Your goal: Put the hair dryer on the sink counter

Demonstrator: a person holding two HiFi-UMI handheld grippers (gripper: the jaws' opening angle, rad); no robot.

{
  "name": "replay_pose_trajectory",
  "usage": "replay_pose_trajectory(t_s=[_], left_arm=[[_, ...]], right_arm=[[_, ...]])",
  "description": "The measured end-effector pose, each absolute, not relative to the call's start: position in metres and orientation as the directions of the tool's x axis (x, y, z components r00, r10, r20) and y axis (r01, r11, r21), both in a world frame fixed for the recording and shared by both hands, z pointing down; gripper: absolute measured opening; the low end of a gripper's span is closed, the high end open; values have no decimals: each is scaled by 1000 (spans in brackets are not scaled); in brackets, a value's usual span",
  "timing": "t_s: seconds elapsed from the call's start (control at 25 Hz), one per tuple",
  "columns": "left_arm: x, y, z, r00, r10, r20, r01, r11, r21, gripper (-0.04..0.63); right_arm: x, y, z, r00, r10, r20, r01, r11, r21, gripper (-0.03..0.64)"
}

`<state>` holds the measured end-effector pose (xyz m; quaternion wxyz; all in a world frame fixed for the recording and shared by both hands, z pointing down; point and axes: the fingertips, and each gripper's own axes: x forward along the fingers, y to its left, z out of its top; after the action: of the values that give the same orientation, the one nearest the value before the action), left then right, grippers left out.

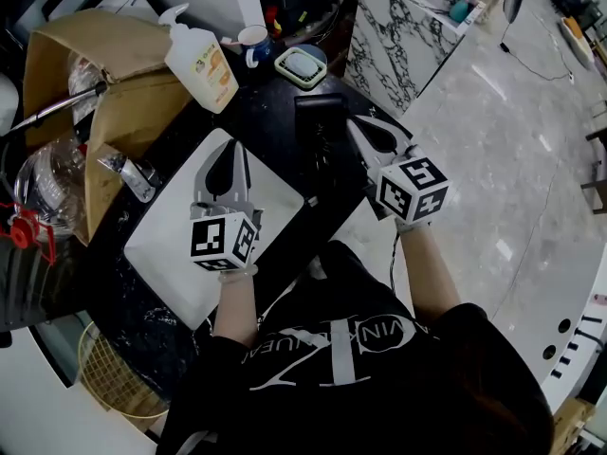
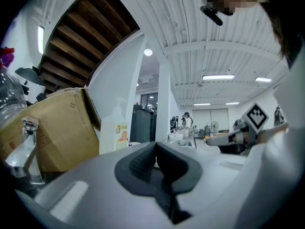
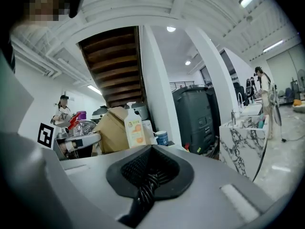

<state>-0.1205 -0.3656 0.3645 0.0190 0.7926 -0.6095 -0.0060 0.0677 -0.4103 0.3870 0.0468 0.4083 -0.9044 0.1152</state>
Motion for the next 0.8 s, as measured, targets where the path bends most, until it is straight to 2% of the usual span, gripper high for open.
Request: replay_pose_trajectory(t_s=[0.28, 0.8], left_arm=[[-121, -362, 353, 248, -969, -14, -968, -248, 26, 0], [-131, -354, 334, 198, -979, -49, -980, -199, 8, 0]], right_arm=[[74, -408, 370, -622, -774, 122, -783, 612, -109, 2], [88, -402, 354, -575, -814, 81, -817, 566, -112, 3]])
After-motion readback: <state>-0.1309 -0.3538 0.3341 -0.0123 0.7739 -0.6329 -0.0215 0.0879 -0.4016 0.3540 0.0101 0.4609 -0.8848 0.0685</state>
